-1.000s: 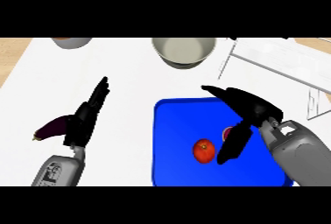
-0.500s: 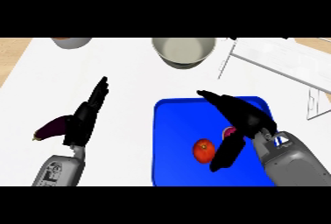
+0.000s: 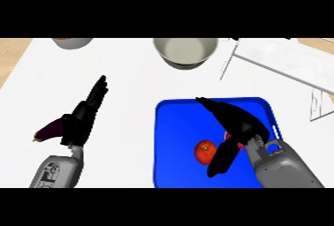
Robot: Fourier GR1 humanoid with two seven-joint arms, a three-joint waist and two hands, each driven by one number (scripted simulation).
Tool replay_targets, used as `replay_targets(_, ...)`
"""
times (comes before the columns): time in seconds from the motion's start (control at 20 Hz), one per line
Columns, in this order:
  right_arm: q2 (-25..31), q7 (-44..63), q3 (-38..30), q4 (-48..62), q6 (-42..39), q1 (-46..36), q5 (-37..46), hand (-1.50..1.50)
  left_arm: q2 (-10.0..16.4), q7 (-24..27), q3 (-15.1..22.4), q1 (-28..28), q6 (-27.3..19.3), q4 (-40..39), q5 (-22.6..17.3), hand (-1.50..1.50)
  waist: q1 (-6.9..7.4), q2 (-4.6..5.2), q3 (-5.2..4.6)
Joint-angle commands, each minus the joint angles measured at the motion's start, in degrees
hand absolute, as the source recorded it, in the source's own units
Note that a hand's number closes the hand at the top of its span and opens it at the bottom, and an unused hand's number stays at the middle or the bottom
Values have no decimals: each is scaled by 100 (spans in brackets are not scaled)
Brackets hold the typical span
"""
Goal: Pick the tomato from the tray and place it in the tiered shelf
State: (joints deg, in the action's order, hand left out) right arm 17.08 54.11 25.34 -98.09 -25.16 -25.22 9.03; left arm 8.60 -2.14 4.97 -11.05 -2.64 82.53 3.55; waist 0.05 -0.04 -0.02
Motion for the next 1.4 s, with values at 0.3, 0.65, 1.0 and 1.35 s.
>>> replay_targets(0.3, -236, 38, 22, -140, -374, 630, 687, -150, -119, 182, -44, 238, 24, -18, 237, 0, -12, -2, 1)
replay_targets(0.65, -580, 253, -7, 155, -587, 421, 999, -150, -128, 101, -75, 388, 179, 176, 208, 0, 8, -4, 1)
replay_targets(1.0, -918, -63, -155, 426, -752, 486, 1563, -150, -291, 220, -204, 137, 139, -114, 332, 0, -4, 1, 1)
replay_targets(1.35, -940, -956, -34, 1294, -559, 734, 2187, -150, -222, 298, -391, -156, 326, -456, 284, 0, -4, 8, 1)
